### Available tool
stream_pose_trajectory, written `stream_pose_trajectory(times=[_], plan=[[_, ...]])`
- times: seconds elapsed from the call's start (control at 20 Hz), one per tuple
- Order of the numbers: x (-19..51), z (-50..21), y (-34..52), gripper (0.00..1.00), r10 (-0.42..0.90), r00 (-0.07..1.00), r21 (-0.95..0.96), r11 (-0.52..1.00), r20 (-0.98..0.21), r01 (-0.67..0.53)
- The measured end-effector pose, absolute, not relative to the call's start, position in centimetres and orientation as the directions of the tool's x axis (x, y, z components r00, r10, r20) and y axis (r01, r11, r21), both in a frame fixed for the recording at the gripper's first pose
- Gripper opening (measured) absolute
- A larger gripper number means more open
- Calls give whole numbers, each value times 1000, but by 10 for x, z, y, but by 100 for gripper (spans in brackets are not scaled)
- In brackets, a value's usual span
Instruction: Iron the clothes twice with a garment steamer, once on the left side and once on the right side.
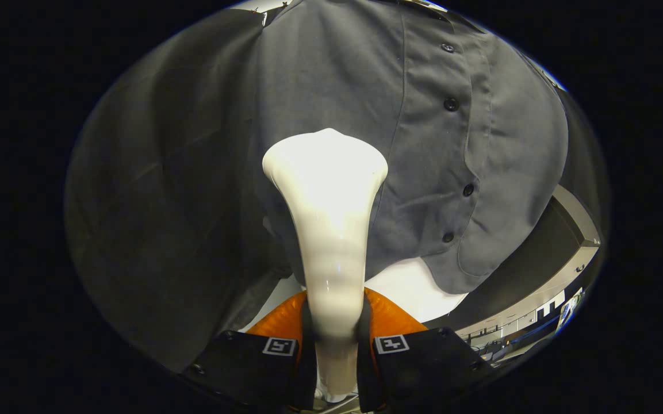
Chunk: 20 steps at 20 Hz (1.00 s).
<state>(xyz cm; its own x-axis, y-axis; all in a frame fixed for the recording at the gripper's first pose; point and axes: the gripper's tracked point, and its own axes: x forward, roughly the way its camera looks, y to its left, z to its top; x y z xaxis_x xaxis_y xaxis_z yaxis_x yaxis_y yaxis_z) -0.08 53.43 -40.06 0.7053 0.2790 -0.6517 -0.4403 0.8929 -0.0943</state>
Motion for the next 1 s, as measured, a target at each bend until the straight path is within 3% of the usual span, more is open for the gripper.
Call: stream_pose_trajectory(times=[0.3,0.5,1.0], plan=[[-17,-407,529,36,284,678,-73,891,-678,-447],[-22,-370,523,36,316,695,-60,886,-646,-459],[13,-146,466,36,333,861,-121,906,-384,-405]])
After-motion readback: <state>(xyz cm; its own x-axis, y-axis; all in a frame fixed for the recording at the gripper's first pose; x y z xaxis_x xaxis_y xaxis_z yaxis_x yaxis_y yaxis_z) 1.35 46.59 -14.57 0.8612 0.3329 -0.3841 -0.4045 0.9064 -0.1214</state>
